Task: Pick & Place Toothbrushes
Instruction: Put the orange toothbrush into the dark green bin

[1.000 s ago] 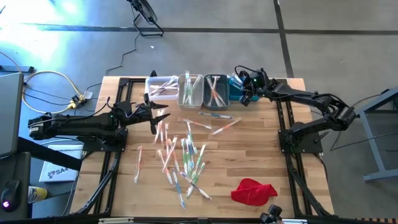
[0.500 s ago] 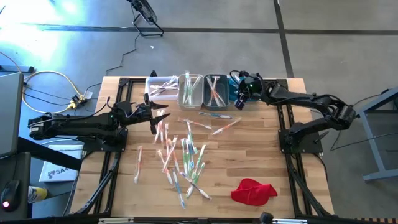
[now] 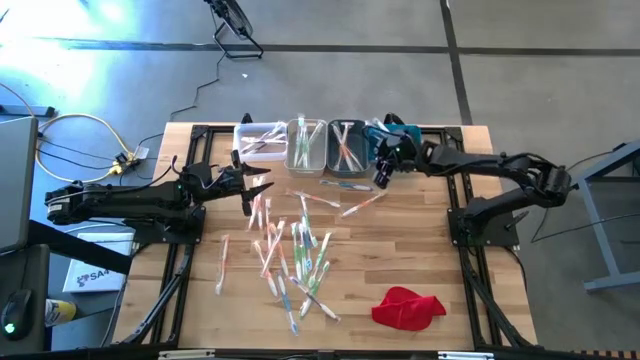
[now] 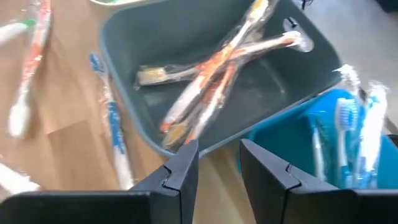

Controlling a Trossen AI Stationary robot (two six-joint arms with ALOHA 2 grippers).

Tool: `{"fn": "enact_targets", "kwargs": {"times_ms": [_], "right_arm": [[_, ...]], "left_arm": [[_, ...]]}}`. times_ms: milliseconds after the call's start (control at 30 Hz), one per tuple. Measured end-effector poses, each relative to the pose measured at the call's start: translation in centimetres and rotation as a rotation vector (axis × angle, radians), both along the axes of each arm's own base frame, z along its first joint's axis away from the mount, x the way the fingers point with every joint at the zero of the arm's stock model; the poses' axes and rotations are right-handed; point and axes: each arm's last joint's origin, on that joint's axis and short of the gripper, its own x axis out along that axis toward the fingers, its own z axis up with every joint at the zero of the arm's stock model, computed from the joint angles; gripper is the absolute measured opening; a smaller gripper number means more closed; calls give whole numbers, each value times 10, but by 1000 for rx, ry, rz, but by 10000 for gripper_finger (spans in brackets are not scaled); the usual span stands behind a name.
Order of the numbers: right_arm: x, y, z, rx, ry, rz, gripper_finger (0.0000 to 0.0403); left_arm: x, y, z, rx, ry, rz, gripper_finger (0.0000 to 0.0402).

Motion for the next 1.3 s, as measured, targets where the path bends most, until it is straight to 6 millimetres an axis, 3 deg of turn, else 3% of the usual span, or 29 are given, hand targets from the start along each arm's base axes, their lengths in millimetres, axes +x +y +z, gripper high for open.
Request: {"fn": "enact_targets", "kwargs": {"times_ms": [800,1300], "right_arm": [[17,44,-3,71,0,134,109],[22,60,-4,79,15,198,109]], "left_arm": [[0,0,0,0,0,0,171],[0,0,0,24,9,-2,171]]}}
